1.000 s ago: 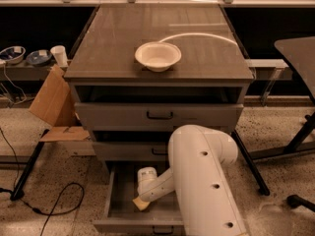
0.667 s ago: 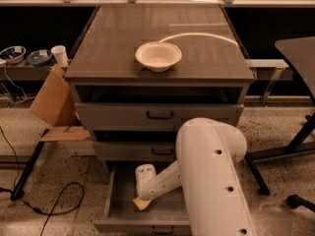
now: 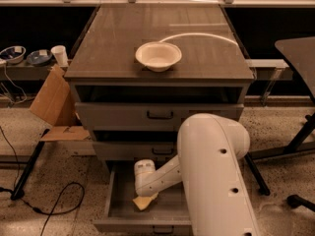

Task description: Pick sponge from bottom drawer and place on counter

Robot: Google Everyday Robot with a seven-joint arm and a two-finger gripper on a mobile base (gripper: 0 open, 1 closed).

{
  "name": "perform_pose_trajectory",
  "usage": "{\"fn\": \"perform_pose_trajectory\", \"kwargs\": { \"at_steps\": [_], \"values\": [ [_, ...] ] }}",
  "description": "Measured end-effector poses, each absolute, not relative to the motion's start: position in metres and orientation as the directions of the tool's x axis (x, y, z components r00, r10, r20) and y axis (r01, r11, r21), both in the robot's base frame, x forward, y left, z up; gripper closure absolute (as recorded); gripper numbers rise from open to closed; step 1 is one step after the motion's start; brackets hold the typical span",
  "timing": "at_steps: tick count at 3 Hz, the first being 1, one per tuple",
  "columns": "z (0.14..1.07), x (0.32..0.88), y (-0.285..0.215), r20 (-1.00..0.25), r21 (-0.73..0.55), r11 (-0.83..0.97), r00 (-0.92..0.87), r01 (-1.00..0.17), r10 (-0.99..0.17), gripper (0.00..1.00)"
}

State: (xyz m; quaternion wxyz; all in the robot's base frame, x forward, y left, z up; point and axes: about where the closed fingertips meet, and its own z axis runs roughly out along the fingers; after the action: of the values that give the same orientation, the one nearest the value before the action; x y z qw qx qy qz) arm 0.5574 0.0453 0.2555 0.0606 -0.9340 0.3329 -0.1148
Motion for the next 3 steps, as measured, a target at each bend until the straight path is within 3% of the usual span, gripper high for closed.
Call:
{"fn": "perform_pose_trajectory", "kwargs": {
  "at_steps": [3],
  "values": [
    [0.187, 0.567, 0.053, 0.051, -0.169, -0.779, 0.784, -0.604, -0.619, 0.00]
  ]
}}
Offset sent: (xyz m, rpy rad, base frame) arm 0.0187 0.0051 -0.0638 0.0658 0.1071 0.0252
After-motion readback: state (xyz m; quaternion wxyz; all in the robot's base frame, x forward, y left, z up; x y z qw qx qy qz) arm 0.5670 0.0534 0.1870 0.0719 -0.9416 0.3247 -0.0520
